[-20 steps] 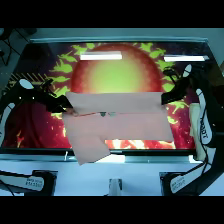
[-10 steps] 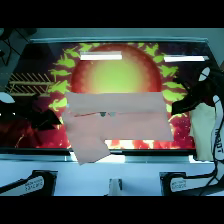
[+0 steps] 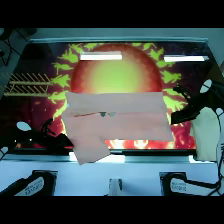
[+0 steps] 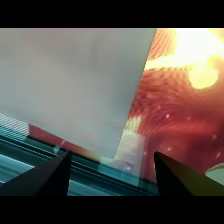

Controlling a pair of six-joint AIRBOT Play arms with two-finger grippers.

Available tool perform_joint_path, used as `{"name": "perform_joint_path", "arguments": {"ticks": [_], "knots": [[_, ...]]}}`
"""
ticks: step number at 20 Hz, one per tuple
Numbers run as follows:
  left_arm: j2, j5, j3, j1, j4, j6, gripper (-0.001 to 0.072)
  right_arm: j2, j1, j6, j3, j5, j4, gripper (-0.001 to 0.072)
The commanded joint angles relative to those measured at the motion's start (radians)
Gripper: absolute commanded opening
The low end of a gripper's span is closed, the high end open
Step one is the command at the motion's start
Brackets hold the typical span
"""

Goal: Fold the shirts.

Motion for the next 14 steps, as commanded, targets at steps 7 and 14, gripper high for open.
{"name": "perform_joint_path", "arguments": {"ticks": [7,14], "knots": [[-0.044,0.164,-0.032,-0.207,-0.054,-0.085,0.0454,0.014,-0.035,-0.021,-0.156,0.005,-0.021,0.0586],[-0.051,0.174,-0.031,-0.223,-0.056,-0.061,0.0036,0.013,-0.154,-0.036,-0.218,-0.042,0.071,0.0592]]}}
